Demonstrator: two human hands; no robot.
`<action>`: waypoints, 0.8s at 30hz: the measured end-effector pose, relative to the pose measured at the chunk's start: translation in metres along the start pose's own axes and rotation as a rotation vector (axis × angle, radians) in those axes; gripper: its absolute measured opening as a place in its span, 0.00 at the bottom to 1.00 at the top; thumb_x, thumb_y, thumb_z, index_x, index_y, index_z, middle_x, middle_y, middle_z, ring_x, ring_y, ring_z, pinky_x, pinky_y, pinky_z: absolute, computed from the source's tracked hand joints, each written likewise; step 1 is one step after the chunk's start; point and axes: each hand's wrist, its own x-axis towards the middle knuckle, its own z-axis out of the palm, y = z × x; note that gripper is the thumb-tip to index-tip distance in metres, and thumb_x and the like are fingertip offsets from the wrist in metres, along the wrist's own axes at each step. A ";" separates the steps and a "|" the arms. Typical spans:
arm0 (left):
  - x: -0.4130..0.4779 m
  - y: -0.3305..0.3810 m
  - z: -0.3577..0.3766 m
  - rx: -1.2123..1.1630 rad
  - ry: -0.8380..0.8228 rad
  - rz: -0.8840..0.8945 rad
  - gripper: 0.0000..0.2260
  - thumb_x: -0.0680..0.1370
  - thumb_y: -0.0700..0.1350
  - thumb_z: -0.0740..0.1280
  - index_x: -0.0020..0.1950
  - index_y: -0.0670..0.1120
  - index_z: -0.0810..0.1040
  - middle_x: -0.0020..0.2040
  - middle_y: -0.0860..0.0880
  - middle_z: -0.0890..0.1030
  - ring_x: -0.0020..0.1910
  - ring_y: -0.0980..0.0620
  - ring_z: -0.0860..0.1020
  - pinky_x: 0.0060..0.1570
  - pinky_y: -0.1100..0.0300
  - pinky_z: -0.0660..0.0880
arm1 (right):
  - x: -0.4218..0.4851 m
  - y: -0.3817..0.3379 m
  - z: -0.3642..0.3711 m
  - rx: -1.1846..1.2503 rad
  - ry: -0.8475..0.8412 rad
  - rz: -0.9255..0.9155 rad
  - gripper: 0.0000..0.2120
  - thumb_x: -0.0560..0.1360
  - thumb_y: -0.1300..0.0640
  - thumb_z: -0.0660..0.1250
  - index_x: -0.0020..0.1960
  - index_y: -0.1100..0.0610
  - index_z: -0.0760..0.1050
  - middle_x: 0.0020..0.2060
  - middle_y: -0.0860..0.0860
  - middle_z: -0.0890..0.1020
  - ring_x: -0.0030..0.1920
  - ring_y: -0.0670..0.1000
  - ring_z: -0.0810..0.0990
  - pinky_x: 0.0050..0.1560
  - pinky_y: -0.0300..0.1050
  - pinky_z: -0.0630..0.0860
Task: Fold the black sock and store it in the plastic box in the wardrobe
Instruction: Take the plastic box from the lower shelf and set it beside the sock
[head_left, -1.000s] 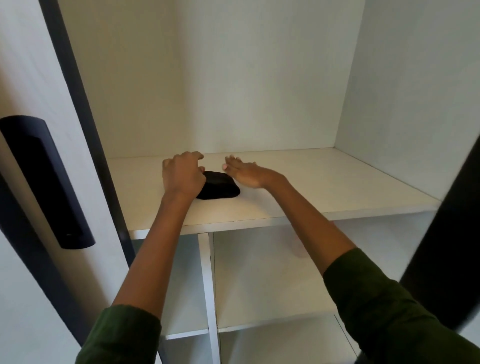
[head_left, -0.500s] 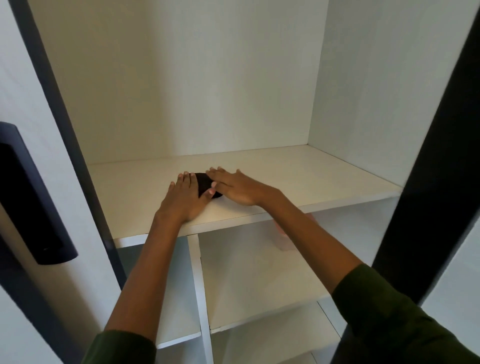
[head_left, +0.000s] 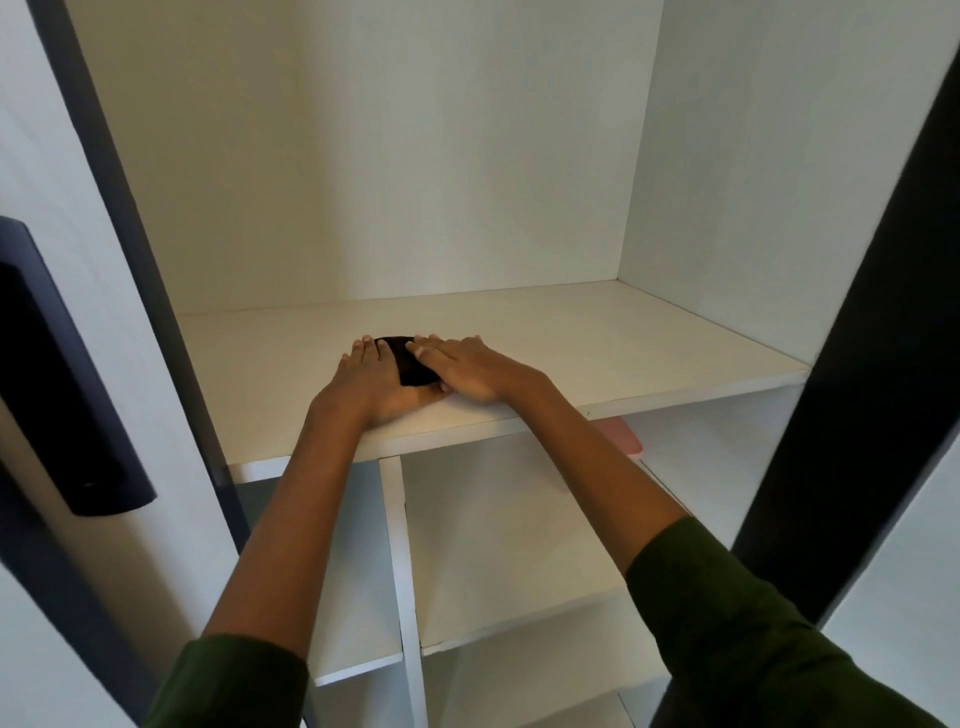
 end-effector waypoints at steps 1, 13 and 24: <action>-0.002 0.002 -0.004 0.022 0.036 0.006 0.48 0.72 0.71 0.55 0.78 0.37 0.45 0.79 0.39 0.46 0.78 0.43 0.45 0.76 0.48 0.44 | -0.004 0.005 -0.003 0.057 0.086 -0.013 0.21 0.82 0.55 0.48 0.73 0.58 0.65 0.73 0.57 0.66 0.71 0.58 0.67 0.74 0.59 0.53; -0.077 0.175 0.114 -0.188 0.755 0.702 0.06 0.72 0.45 0.65 0.42 0.46 0.81 0.37 0.48 0.81 0.36 0.51 0.78 0.43 0.59 0.68 | -0.134 0.142 0.010 0.012 1.309 -0.058 0.12 0.66 0.70 0.55 0.27 0.65 0.73 0.24 0.58 0.76 0.30 0.48 0.68 0.30 0.39 0.64; 0.053 0.202 0.252 -1.076 0.007 -0.468 0.17 0.78 0.47 0.63 0.62 0.37 0.74 0.61 0.38 0.77 0.60 0.40 0.76 0.60 0.52 0.72 | -0.128 0.307 0.099 0.294 0.575 0.537 0.10 0.73 0.70 0.60 0.49 0.63 0.79 0.48 0.58 0.83 0.48 0.56 0.82 0.45 0.33 0.72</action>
